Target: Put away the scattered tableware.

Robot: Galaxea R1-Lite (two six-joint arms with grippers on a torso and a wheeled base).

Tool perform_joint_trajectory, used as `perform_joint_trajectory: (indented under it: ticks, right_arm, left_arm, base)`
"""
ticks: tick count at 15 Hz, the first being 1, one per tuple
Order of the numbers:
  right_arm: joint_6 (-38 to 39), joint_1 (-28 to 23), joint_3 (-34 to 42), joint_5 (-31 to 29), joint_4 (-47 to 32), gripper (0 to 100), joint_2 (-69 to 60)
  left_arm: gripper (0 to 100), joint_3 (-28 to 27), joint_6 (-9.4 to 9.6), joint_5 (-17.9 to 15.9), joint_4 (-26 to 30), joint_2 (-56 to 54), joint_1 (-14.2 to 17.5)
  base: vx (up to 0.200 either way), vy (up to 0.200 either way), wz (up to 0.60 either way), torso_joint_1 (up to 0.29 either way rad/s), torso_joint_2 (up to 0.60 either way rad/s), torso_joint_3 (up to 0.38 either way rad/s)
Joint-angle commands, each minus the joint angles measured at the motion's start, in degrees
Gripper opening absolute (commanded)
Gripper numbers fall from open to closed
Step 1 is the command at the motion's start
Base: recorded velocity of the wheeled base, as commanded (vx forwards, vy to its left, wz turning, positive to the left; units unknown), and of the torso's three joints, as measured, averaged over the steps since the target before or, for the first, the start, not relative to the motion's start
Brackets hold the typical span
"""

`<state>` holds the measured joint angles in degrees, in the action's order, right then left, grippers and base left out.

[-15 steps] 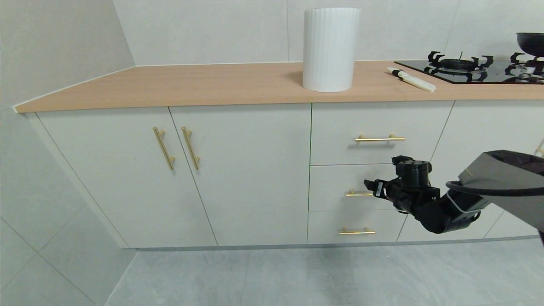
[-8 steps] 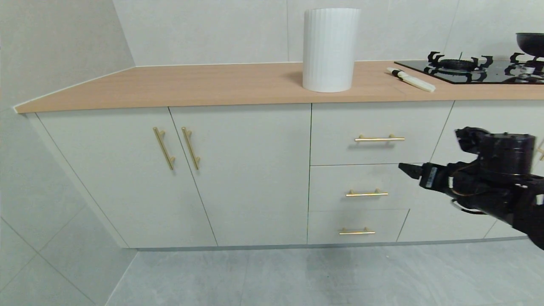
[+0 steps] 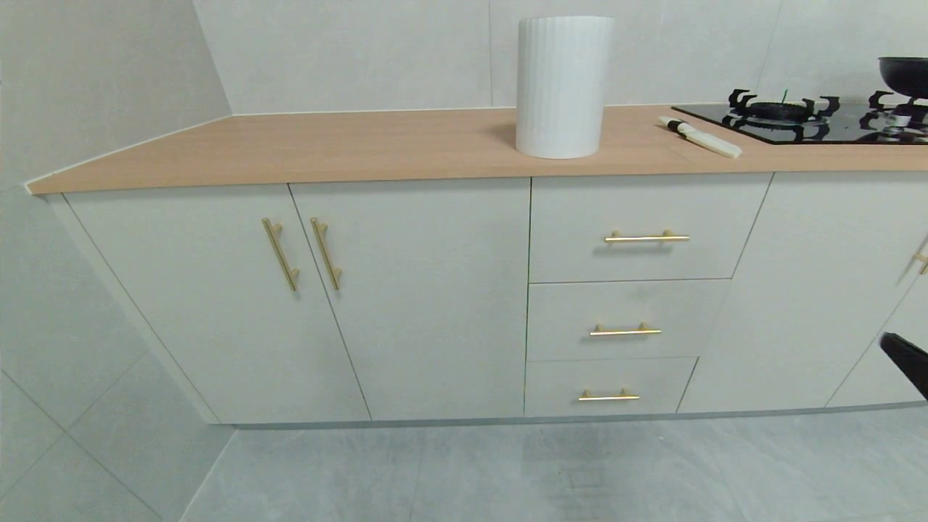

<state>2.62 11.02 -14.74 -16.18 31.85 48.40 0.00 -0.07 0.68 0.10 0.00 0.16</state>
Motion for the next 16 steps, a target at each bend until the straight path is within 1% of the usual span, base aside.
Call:
perform_joint_trajectory:
  ticks: [1, 3, 5, 6, 7, 8, 10, 12, 14, 16]
  right_arm:
    - [-4.55, -1.7, 3.22, -3.77, -16.82, 100, -27.22]
    - [-5.96, -7.5, 3.14, -3.33, -25.97, 100, -36.97]
    - [-6.22, -9.0, 2.35, -3.07, -30.01, 100, -43.56]
    - [-6.84, -9.17, 2.87, -2.1, -29.83, 100, -45.32]
    - [-6.75, -10.58, 3.31, 1.5, -30.1, 100, -48.13]
    - [-6.58, -10.84, 4.63, 5.37, -29.83, 100, -48.4]
    - [-6.4, -10.84, 7.44, 9.06, -29.13, 100, -48.4]
    - [-5.7, -10.84, 12.19, 16.0, -28.51, 100, -48.4]
    - [-5.61, -10.84, 14.74, 18.11, -28.07, 100, -48.4]
    - [-5.61, -10.84, 14.74, 20.04, -31.85, 100, -48.4]
  left_arm:
    - [100, 0.0, -0.01, 0.02, -0.01, 0.0, 0.02]
    - [100, 0.0, -0.01, 0.02, -0.01, 0.09, 0.02]
    - [100, 0.0, -0.01, 0.02, -0.01, 0.09, 0.02]
    - [100, 0.0, -0.01, 0.02, -0.01, 0.09, 0.02]
    - [100, 0.0, -0.01, 0.02, -0.01, 0.0, 0.02]
    - [100, 0.0, -0.01, 0.02, -0.01, 0.09, 0.02]
    - [100, 0.0, -0.01, 0.02, -0.01, 0.0, 0.02]
    - [100, 0.0, -0.01, 0.02, -0.01, 0.0, 0.02]
    - [100, 0.0, -0.01, 0.02, -0.01, 0.0, 0.02]
    - [100, 0.0, -0.01, 0.02, -0.01, 0.0, 0.02]
  base:
    - [0.0, 0.0, 0.0, 0.0, 0.0, 0.0]
    - [0.0, 0.0, 0.0, 0.0, 0.0, 0.0]
    - [0.0, 0.0, 0.0, 0.0, 0.0, 0.0]
    - [0.0, 0.0, 0.0, 0.0, 0.0, 0.0]
    - [0.0, 0.0, 0.0, 0.0, 0.0, 0.0]
    - [0.0, 0.0, 0.0, 0.0, 0.0, 0.0]
    - [0.0, 0.0, 0.0, 0.0, 0.0, 0.0]
    - [0.0, 0.0, 0.0, 0.0, 0.0, 0.0]
    - [0.0, 0.0, 0.0, 0.0, 0.0, 0.0]
    - [0.0, 0.0, 0.0, 0.0, 0.0, 0.0]
